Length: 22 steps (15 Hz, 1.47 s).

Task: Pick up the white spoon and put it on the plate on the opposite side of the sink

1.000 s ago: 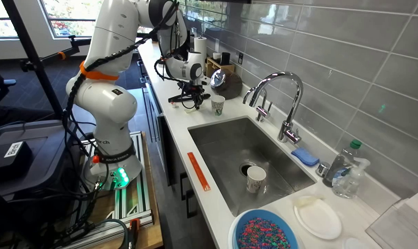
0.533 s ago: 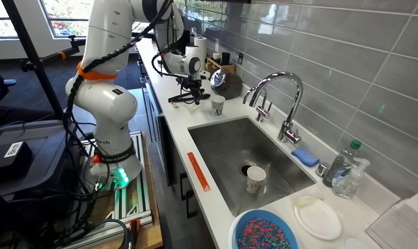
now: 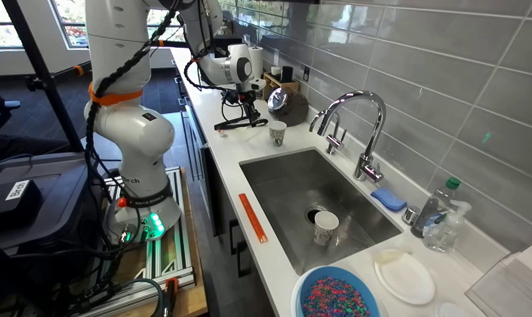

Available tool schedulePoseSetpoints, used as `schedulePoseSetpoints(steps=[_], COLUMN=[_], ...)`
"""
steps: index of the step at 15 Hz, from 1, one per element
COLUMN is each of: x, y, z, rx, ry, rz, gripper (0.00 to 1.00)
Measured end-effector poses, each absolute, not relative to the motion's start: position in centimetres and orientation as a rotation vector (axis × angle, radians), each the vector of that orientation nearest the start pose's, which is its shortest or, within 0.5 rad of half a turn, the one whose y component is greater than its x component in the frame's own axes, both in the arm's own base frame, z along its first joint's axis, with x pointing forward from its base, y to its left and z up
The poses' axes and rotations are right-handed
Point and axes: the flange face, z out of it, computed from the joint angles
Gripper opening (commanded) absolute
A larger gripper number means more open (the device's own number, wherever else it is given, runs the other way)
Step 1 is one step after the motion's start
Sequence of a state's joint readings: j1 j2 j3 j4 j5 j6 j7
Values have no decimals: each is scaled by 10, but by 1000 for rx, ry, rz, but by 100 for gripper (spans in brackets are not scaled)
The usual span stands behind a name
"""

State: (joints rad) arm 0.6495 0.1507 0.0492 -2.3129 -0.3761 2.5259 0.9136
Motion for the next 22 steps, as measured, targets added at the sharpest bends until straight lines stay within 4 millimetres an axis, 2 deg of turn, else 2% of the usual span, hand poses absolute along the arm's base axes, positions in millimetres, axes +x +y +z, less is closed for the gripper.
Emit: schedulePoseSetpoints(steps=[2,3,4,9,10,14,18,22], x=[392,387,383,385,385,390,410,420], y=[323,313,309,311,311,304,261,209], z=[297,303,308,306,305,307,319,333], rx=[-3267,-3284,-3284,-3285,-3286,-3283,-3276,-3268], ry=[-61,-14,-7,-16,-15,40,249,466], rz=[-349,-357,-366,-360,-358,-362,-395,-458], gripper=[3,13,13,13,3,3,3,3])
